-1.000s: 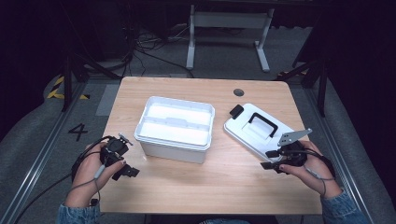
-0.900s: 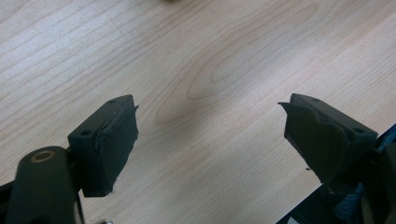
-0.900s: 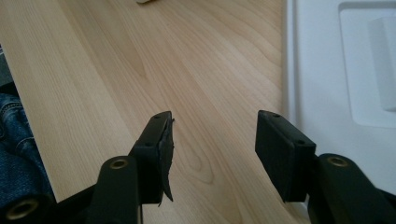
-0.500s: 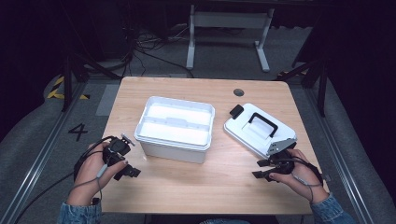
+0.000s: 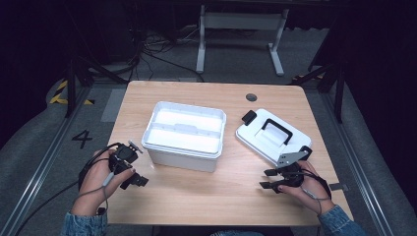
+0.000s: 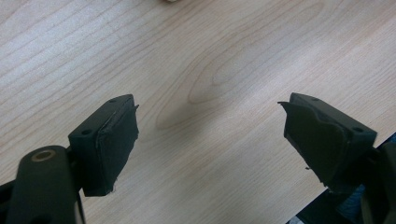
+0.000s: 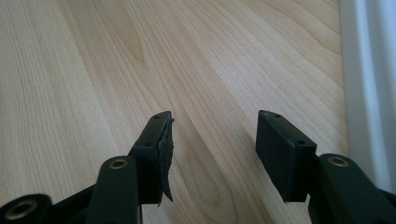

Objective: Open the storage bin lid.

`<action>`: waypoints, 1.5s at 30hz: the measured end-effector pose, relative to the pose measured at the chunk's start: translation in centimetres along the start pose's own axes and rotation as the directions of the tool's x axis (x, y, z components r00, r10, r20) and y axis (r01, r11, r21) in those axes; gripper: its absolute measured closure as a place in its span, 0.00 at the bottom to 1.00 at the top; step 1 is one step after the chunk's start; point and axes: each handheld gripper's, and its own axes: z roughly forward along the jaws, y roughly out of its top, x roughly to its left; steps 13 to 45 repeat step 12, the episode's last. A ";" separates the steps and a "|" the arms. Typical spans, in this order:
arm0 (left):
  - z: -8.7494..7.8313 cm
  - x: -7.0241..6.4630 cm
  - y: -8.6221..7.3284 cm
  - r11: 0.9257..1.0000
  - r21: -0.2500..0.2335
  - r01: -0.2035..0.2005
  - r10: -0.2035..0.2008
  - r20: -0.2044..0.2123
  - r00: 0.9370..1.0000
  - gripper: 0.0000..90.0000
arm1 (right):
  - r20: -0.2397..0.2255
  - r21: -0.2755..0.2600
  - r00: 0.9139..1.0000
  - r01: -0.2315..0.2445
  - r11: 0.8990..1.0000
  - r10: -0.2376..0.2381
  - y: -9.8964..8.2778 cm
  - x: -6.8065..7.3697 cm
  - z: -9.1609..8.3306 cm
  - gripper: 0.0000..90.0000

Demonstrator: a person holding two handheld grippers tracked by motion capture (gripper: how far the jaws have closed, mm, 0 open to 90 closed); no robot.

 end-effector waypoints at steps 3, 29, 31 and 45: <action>0.0 0.0 0.0 1.000 0.002 -0.001 0.001 0.005 1.000 0.21 | 0.010 -0.010 1.000 0.010 1.000 -0.010 -0.2 -0.2 0.3 0.50; 0.0 0.0 0.0 1.000 -0.005 -0.001 0.001 0.002 1.000 0.21 | 0.040 -0.036 0.999 0.024 0.999 -0.023 -0.3 -0.2 0.3 0.51; 0.0 0.0 0.0 1.000 -0.005 -0.001 0.001 0.002 1.000 0.21 | 0.040 -0.036 0.999 0.024 0.999 -0.023 -0.3 -0.2 0.3 0.51; 0.0 0.0 0.0 1.000 -0.005 -0.001 0.001 0.002 1.000 0.21 | 0.040 -0.036 0.999 0.024 0.999 -0.023 -0.3 -0.2 0.3 0.51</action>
